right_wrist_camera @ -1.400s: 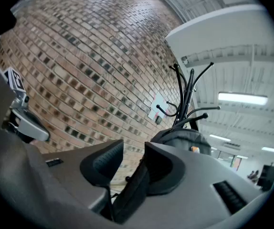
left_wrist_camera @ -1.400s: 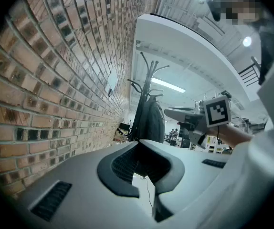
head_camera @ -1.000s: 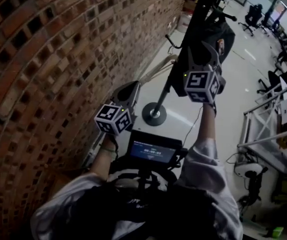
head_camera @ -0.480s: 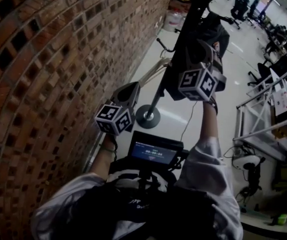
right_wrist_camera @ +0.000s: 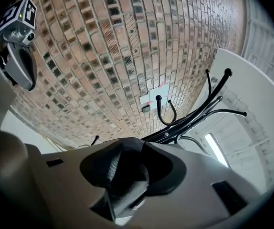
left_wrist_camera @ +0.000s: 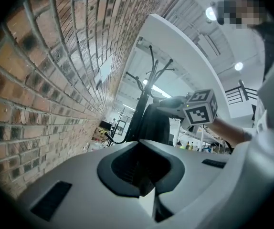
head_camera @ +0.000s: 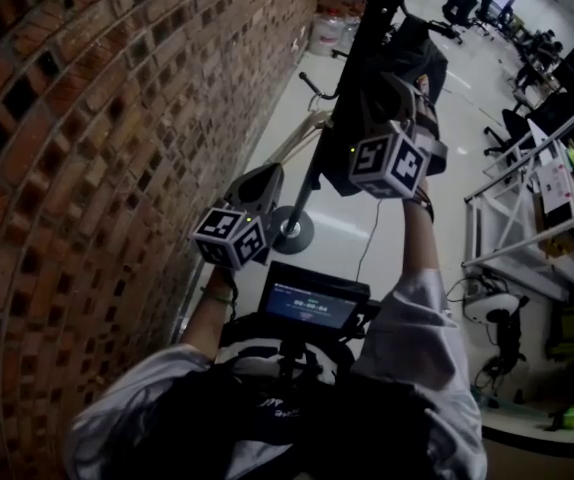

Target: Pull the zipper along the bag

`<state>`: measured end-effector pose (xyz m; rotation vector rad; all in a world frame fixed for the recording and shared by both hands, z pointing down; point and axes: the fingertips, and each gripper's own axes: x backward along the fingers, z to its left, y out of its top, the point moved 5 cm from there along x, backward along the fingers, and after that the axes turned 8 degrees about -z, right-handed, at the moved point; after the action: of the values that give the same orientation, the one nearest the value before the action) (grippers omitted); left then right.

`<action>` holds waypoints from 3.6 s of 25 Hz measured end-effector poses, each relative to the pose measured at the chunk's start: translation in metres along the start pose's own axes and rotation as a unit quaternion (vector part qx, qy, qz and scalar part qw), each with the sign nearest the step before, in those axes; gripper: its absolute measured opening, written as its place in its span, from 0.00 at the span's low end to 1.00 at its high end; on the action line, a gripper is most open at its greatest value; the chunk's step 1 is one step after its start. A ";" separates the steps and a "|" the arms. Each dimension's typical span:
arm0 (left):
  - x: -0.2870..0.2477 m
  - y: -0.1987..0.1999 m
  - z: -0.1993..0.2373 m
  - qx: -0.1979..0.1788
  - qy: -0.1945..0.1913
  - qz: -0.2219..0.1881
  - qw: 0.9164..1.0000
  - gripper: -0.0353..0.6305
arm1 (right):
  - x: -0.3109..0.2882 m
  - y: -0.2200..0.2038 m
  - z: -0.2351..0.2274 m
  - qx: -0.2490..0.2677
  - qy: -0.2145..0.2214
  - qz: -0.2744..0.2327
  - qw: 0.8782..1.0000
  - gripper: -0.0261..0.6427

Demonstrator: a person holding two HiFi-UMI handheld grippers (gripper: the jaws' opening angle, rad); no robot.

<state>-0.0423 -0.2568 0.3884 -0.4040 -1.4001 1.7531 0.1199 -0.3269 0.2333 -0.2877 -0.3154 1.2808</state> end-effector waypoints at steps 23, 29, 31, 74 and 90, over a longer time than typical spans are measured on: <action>0.000 -0.001 0.010 0.011 0.003 -0.002 1.000 0.06 | 0.009 0.000 -0.033 -0.092 -0.017 -0.063 0.994 0.03; 0.000 -0.001 0.012 0.016 0.009 -0.003 1.000 0.06 | 0.017 0.004 -0.033 -0.089 0.011 -0.054 0.994 0.03; 0.000 0.000 0.013 0.017 0.009 -0.004 1.000 0.06 | 0.018 0.006 -0.032 -0.089 0.012 -0.050 0.995 0.03; 0.003 -0.005 0.011 0.013 0.013 0.001 1.000 0.06 | 0.033 0.001 0.055 -0.004 0.091 -0.026 0.996 0.07; 0.007 -0.009 0.014 0.013 0.022 0.004 1.000 0.06 | 0.036 -0.012 0.086 -0.026 0.108 -0.024 0.994 0.07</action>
<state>-0.0529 -0.2601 0.4027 -0.4319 -1.3465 1.7568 0.1066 -0.2923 0.3202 -0.4565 -0.1689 1.1837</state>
